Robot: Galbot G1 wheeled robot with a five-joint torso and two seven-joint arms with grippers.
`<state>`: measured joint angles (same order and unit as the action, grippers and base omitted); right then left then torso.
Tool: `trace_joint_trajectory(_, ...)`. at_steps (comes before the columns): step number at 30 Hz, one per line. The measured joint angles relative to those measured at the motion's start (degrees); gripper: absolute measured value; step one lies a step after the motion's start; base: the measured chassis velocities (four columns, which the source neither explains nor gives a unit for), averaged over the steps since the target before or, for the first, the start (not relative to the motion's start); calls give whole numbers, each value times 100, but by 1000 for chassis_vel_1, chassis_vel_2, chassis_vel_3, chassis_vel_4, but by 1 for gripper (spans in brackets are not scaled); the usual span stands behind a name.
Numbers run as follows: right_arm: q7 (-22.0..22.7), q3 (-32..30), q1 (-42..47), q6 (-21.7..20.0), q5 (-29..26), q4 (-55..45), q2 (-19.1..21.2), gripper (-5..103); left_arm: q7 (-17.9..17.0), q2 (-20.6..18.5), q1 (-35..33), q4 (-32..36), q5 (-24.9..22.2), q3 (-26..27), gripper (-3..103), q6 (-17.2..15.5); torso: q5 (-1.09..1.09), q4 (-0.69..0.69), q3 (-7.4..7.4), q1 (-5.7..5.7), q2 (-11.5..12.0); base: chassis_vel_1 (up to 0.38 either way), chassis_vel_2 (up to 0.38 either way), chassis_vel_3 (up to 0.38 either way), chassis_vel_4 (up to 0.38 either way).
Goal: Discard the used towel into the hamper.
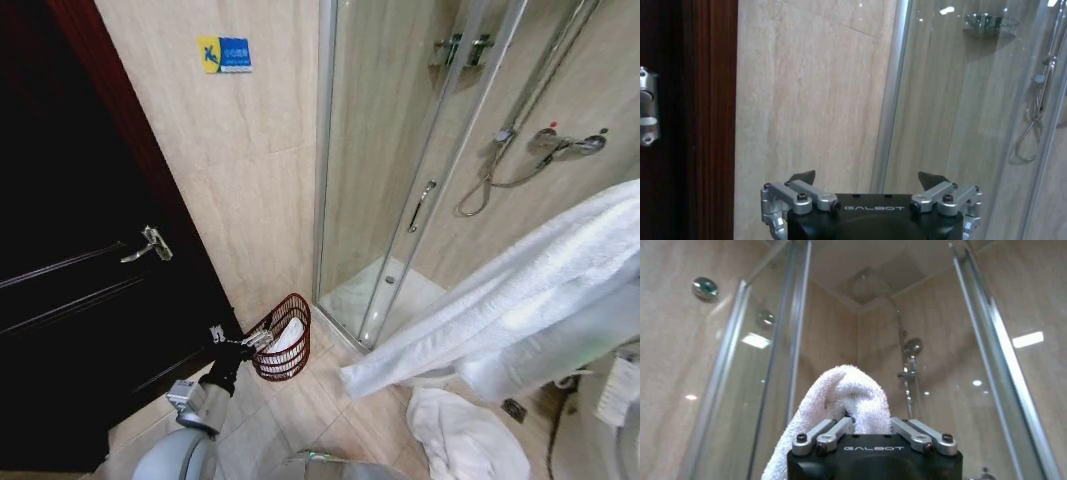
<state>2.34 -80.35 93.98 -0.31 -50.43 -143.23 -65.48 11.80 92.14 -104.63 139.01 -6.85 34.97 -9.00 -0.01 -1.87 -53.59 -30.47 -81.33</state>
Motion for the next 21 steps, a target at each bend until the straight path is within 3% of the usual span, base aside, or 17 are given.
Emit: trace_joint_trajectory(21, -22, 5, -29, 138, -26, -1, -20, 12, 0, -1, 0, 0, 0, 1, 100, 0, 1, 0, 0, 0, 1, 10, 11, 9, 9)
